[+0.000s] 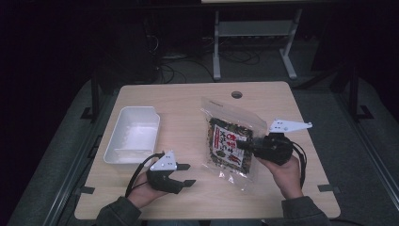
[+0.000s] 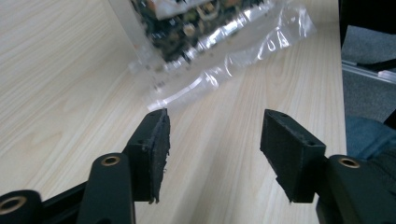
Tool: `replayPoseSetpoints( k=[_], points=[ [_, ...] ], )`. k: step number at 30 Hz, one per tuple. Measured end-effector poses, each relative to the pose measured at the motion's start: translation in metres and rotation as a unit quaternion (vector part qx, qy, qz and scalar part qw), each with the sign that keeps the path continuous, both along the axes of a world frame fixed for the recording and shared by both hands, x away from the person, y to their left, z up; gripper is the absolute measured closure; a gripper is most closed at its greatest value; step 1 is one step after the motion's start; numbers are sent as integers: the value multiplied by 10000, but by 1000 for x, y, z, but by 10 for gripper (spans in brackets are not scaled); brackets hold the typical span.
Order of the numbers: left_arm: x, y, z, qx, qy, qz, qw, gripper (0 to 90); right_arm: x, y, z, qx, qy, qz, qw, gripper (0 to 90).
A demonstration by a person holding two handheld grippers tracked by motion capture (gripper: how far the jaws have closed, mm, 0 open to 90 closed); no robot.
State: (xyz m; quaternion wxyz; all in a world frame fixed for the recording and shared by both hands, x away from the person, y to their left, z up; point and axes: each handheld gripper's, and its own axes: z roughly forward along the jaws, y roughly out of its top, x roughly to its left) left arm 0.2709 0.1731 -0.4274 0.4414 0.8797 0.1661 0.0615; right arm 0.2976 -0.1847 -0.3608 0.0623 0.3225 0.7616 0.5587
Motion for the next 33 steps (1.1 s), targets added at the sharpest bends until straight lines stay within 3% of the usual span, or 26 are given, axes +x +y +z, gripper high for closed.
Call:
replayPoseSetpoints(
  k=[4, 15, 21, 33],
  points=[
    [-3, 3, -1, 60, -19, 29, 10000, 393, -1, 10, 4, -103, -106, -282, 9995, 752],
    [-12, 21, -6, 332, -101, 120, 9993, 346, 9, 43, 15, 86, -251, -822, 9963, 751],
    [-16, 27, -8, 417, -107, 135, 9990, 313, 16, 66, 26, 78, -425, -916, 9949, 752],
    [-21, 38, -10, 465, -141, 140, 9987, 266, 31, 106, 40, 169, -563, -928, 9939, 752]
  ],
)
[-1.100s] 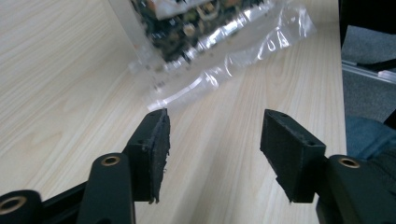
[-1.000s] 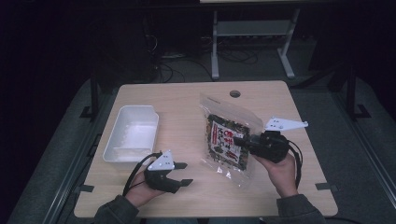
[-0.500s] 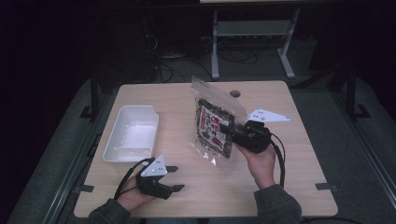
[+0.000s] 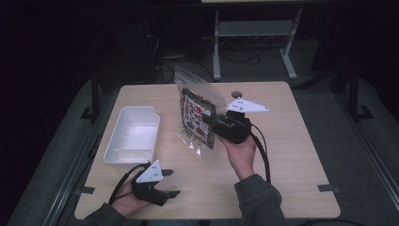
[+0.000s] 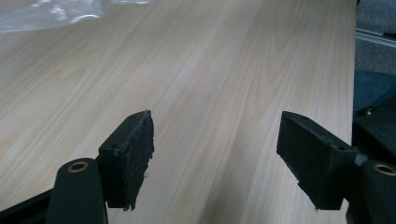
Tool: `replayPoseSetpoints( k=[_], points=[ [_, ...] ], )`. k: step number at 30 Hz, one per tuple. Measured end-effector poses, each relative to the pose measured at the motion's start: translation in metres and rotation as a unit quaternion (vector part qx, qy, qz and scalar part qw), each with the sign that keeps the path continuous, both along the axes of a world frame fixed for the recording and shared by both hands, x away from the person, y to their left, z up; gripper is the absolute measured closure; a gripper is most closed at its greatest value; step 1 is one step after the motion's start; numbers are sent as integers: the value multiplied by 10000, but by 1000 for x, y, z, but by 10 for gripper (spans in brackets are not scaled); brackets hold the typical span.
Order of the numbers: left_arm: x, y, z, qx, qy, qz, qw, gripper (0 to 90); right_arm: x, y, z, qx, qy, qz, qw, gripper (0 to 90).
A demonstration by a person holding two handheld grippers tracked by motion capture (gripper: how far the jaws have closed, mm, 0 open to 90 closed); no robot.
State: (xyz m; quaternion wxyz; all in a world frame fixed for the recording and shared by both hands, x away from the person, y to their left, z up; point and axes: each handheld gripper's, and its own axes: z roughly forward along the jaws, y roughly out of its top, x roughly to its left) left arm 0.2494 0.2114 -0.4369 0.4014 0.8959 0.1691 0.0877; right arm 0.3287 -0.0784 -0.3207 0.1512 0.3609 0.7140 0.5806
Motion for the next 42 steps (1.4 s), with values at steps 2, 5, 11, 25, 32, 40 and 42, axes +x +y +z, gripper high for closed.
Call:
replayPoseSetpoints(
  k=[2, 5, 11, 25, 32, 40, 42],
  points=[
    [-1, 1, 0, 8, 8, -6, 10000, 264, 4, 11, 4, 21, -15, 12, 10000, 752],
    [-2, 3, -1, 2, 24, -15, 10000, 260, 7, 18, 6, 54, -35, 24, 10000, 752],
    [-3, 4, 0, 23, -27, -49, 10000, 260, 16, 41, 17, 113, -104, 78, 9999, 752],
    [-7, 13, 1, 53, -38, -42, 10000, 260, 35, 95, 33, 236, -248, 132, 9993, 752],
    [-9, 22, 1, 52, -69, 31, 10000, 260, 45, 118, 33, 221, -246, 105, 9994, 752],
    [-10, 31, 1, 72, -51, 97, 9999, 261, 52, 143, 28, 187, -254, 119, 9994, 752],
    [-10, 31, 1, 76, -52, 91, 9999, 260, 55, 146, 26, 210, -231, 114, 9994, 752]
  ],
)
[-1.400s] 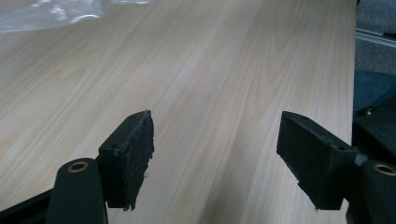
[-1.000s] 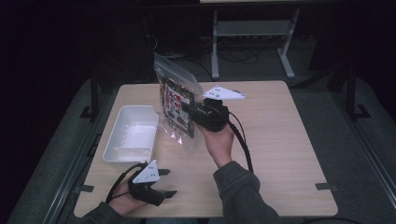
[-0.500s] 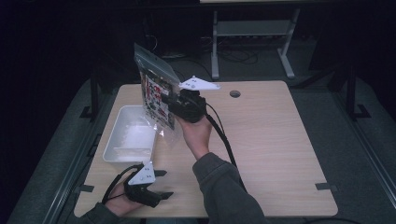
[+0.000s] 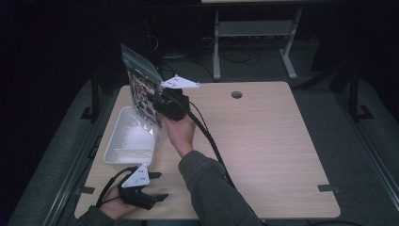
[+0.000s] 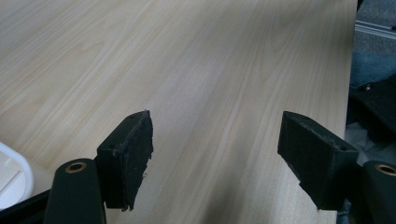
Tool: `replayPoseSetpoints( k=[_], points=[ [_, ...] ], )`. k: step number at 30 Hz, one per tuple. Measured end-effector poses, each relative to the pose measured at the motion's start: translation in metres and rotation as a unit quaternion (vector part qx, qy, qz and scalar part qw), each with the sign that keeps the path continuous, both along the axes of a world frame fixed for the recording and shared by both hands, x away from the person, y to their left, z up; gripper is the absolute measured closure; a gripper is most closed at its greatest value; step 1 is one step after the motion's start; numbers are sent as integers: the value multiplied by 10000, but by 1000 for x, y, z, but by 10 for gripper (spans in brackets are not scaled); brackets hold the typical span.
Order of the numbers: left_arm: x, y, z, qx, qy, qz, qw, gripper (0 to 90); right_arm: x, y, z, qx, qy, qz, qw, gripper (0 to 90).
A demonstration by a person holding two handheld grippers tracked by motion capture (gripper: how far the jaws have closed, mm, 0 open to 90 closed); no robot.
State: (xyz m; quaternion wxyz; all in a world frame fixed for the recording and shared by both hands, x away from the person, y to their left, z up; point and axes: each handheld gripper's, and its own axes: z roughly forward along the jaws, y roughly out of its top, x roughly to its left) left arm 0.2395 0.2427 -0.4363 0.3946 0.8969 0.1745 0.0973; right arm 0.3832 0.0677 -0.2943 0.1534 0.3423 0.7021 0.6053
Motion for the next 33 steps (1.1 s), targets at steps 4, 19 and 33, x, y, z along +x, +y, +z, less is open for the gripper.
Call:
replayPoseSetpoints(
  k=[4, 19, 33],
  points=[
    [0, -1, -1, 37, 19, -4, 10000, 260, 4, 6, -4, 6, 36, -20, 10000, 752],
    [-1, -1, -3, 186, -4, -21, 9998, 255, 14, 33, -22, -73, 163, -48, 9998, 752],
    [0, 1, -4, 128, 81, -32, 9999, 251, 26, 56, -43, -254, 300, -188, 9990, 752]
  ],
)
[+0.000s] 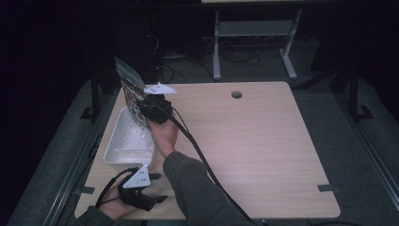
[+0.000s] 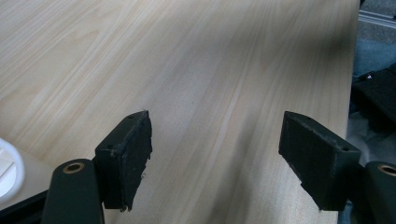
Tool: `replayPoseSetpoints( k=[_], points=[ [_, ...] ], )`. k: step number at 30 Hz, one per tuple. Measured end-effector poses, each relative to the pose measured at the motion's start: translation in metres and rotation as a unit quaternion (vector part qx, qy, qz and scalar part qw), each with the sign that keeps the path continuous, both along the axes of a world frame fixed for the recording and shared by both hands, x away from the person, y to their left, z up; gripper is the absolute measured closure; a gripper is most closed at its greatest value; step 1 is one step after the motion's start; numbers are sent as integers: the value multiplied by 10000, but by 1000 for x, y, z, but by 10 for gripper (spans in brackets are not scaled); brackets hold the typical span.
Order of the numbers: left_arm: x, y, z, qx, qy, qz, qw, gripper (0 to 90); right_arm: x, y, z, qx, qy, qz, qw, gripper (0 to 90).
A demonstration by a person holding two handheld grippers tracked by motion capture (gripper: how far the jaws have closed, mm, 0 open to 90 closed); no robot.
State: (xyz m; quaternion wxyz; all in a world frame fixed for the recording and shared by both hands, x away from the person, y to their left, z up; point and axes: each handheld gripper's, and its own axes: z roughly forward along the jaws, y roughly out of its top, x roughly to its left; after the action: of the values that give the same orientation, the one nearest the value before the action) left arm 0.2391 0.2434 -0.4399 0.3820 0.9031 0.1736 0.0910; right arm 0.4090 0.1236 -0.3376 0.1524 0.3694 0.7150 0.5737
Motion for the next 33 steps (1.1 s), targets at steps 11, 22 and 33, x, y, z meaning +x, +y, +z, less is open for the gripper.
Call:
replayPoseSetpoints(
  k=[11, 22, 33],
  points=[
    [0, -1, -1, 32, 8, -40, 10000, 251, 2, 10, -11, -33, 133, -25, 9999, 752],
    [0, 0, -1, 22, 26, -54, 10000, 251, 1, 17, -24, -38, 234, -90, 9997, 751],
    [0, -1, -1, 27, 32, -54, 10000, 251, 3, 7, -27, -218, 338, 173, 9990, 677]
  ],
)
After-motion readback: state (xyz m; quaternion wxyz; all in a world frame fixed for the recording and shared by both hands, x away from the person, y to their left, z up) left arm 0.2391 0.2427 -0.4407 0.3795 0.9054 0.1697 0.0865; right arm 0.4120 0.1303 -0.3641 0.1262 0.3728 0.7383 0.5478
